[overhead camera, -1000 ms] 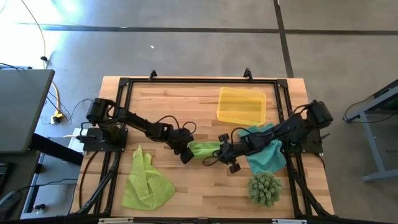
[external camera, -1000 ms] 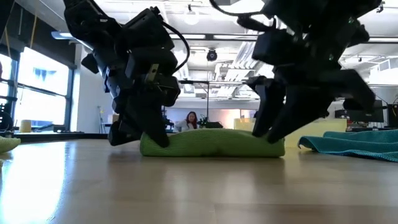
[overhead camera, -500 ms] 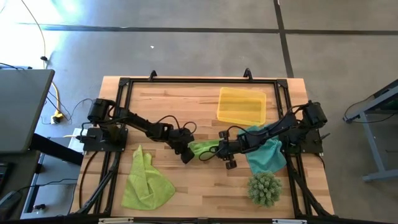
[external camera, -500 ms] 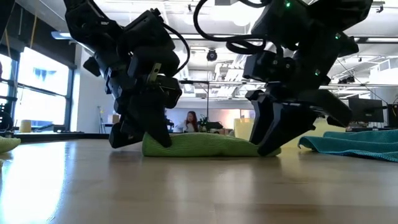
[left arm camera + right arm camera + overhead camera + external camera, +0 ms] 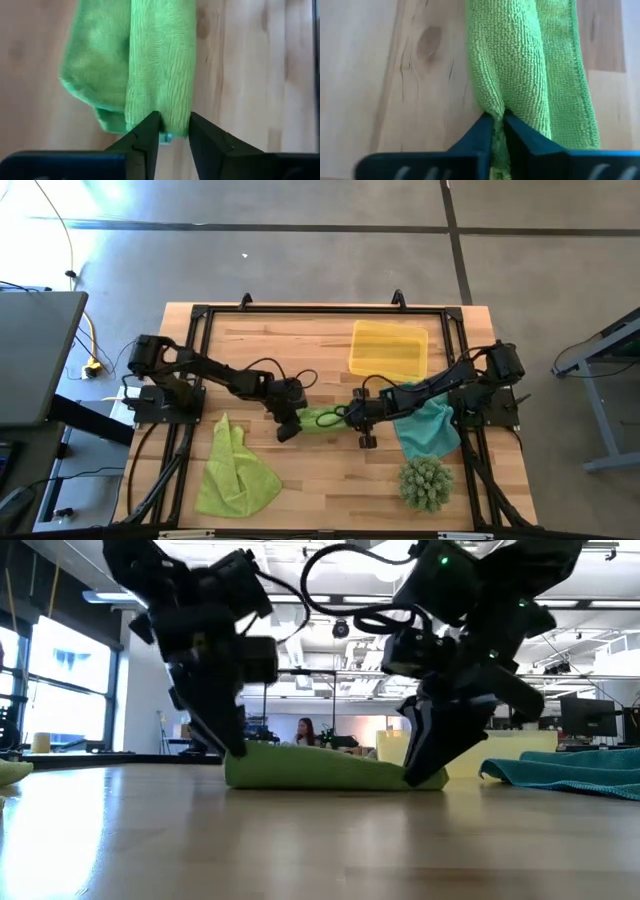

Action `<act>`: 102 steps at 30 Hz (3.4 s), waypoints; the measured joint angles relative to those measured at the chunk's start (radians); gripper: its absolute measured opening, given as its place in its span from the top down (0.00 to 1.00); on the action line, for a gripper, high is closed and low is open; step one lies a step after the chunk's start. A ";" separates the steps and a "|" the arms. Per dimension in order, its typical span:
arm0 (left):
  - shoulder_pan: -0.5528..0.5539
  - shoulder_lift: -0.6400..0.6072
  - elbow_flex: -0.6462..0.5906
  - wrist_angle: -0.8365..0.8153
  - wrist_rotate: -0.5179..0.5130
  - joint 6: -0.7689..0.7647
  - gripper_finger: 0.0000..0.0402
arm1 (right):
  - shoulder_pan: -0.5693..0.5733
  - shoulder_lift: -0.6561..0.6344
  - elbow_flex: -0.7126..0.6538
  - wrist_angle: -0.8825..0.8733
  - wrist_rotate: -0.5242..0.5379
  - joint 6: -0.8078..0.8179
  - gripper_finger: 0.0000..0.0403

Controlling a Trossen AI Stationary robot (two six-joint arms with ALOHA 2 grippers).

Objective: Roll microfiber towels into tight, uniform cylinder then place into a basket
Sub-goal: Roll the top green microfiber towel

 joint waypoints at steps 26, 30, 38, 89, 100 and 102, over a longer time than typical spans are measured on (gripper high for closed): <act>-0.299 0.020 0.002 0.224 -0.637 0.443 0.59 | -0.230 0.009 -0.008 0.037 -0.563 0.235 0.98; -0.307 0.090 0.003 0.279 -0.652 0.522 0.57 | -0.230 0.008 -0.008 0.037 -0.563 0.253 0.98; -0.287 0.145 0.004 0.274 -0.647 0.385 0.59 | -0.230 0.008 -0.007 0.046 -0.560 0.227 0.97; -0.063 0.052 -0.001 0.171 -0.119 -0.136 0.67 | -0.023 0.002 0.000 0.028 0.036 -0.078 0.83; -0.154 -0.095 0.002 0.143 -0.319 0.219 0.67 | -0.173 0.007 -0.005 0.023 -0.390 0.135 0.96; -0.193 -0.084 0.001 0.206 -0.389 0.300 0.67 | -0.201 0.009 -0.006 0.026 -0.470 0.166 0.96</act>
